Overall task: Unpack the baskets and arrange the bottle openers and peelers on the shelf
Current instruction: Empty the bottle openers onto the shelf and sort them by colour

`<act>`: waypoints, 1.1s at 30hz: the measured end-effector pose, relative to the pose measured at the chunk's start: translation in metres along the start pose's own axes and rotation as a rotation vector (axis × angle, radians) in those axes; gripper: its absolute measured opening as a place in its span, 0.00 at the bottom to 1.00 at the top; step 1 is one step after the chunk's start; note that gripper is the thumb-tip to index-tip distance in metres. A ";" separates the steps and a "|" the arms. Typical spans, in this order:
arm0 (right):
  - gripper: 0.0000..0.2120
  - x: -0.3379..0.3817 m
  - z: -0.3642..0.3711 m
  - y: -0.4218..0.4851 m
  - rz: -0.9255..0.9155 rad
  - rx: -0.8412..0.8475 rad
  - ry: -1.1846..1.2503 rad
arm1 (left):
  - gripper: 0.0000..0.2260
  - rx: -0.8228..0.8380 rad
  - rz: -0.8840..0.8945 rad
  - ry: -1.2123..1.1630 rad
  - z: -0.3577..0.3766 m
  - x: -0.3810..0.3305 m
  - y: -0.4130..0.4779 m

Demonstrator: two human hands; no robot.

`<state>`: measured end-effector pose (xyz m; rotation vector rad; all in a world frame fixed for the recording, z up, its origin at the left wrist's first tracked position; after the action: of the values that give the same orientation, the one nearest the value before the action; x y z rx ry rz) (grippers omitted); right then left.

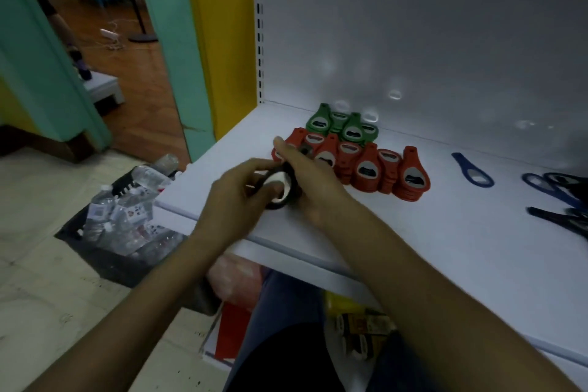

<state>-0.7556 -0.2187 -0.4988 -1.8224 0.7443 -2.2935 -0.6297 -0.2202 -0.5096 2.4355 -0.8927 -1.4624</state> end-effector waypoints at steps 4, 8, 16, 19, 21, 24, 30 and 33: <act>0.18 0.007 -0.017 0.004 -0.179 -0.055 -0.539 | 0.12 0.062 -0.293 -0.064 -0.027 0.017 0.015; 0.12 0.025 -0.026 0.006 -0.575 -0.089 -1.000 | 0.15 0.208 -0.451 -0.020 -0.040 0.021 0.030; 0.10 0.053 0.016 0.030 -0.736 0.208 -1.954 | 0.06 0.371 -0.445 0.081 -0.046 0.017 0.044; 0.07 0.052 0.027 0.036 -0.880 0.202 -2.058 | 0.08 0.359 -0.355 0.244 -0.048 0.021 0.041; 0.08 0.053 0.032 0.039 -0.979 0.183 -2.161 | 0.10 0.336 -0.304 0.357 -0.048 0.023 0.036; 0.07 0.054 0.039 0.039 -1.009 0.201 -2.237 | 0.18 0.278 -0.263 0.409 -0.045 0.023 0.027; 0.10 0.057 0.045 0.040 -0.961 0.229 -2.316 | 0.23 0.112 -0.106 0.622 -0.027 0.019 0.011; 0.12 0.060 0.045 0.042 -0.920 0.256 -2.298 | 0.25 0.059 -0.101 0.602 -0.024 0.022 0.009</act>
<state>-0.7375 -0.2917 -0.4578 -2.8900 -0.7955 0.7367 -0.6061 -0.2438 -0.5097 2.7474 -0.6847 -0.6449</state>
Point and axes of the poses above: each hand's wrist, its own y-axis towards the middle knuckle, its own z-axis out of the palm, x = y × z, the point moved 1 cm from there along y, towards the middle knuckle, and after that the axes turned 10 degrees about z, right-handed, at the moved point
